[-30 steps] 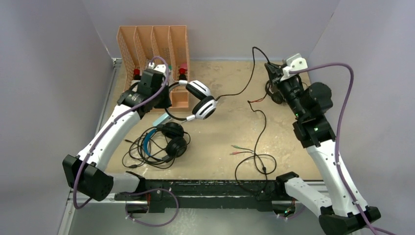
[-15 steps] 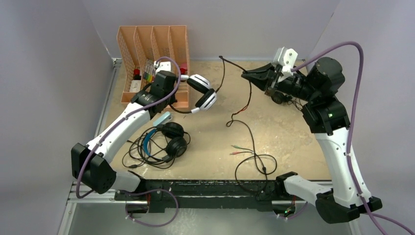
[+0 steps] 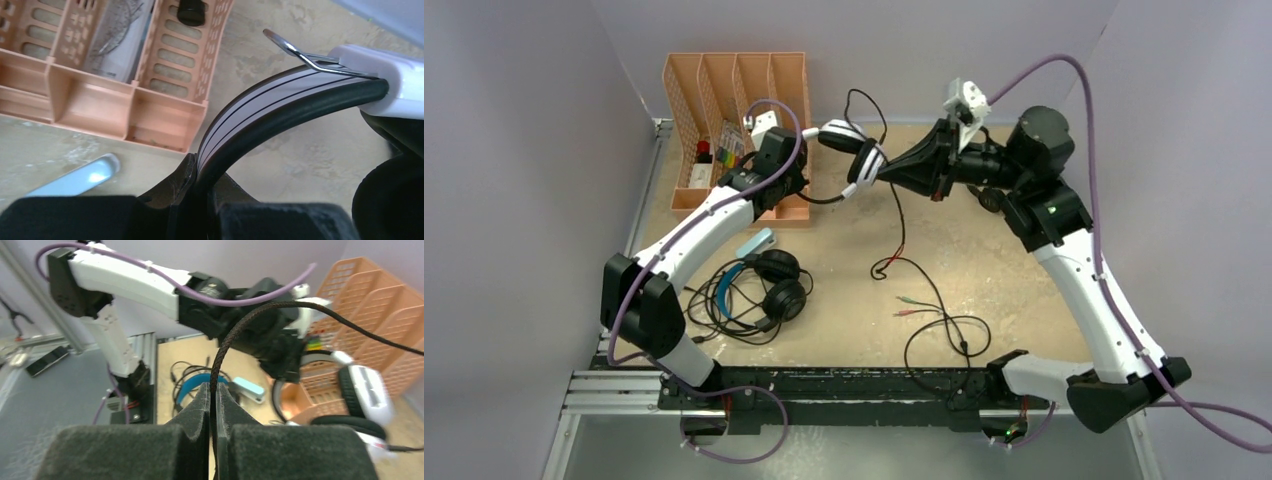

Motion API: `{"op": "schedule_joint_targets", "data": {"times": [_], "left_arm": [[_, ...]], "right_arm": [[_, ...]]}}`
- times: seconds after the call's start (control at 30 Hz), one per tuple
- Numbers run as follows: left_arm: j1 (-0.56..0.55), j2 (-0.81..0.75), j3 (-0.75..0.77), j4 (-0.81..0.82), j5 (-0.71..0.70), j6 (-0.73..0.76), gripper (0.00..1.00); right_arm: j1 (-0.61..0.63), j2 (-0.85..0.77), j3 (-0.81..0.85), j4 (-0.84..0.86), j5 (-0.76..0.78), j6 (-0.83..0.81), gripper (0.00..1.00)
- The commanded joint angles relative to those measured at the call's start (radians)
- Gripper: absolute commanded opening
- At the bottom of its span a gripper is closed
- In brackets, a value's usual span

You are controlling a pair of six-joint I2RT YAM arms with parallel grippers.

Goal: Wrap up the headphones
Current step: Wrap the headphones cable around the headphones.

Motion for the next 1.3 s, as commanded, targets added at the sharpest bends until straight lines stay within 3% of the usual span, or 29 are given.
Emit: {"op": "schedule_joint_targets", "data": {"times": [0.0, 0.33, 0.5, 0.63, 1.27], "left_arm": [[-0.001, 0.021, 0.133, 0.12, 0.026, -0.163, 0.0], [0.015, 0.094, 0.243, 0.107, 0.065, -0.288, 0.0], [0.069, 0.103, 0.226, 0.126, 0.145, -0.321, 0.0], [0.116, 0.089, 0.199, 0.18, 0.256, -0.341, 0.0], [0.236, 0.04, 0.27, 0.227, 0.461, -0.325, 0.0]], "right_arm": [[0.097, -0.014, -0.023, 0.003, -0.031, 0.016, 0.0], [0.239, -0.092, -0.216, -0.08, 0.025, -0.084, 0.0], [0.241, -0.156, -0.307, -0.038, 0.039, -0.073, 0.0], [0.24, -0.13, -0.343, -0.1, 0.098, -0.111, 0.0], [0.239, -0.141, -0.586, -0.123, 0.155, -0.078, 0.0]]}}
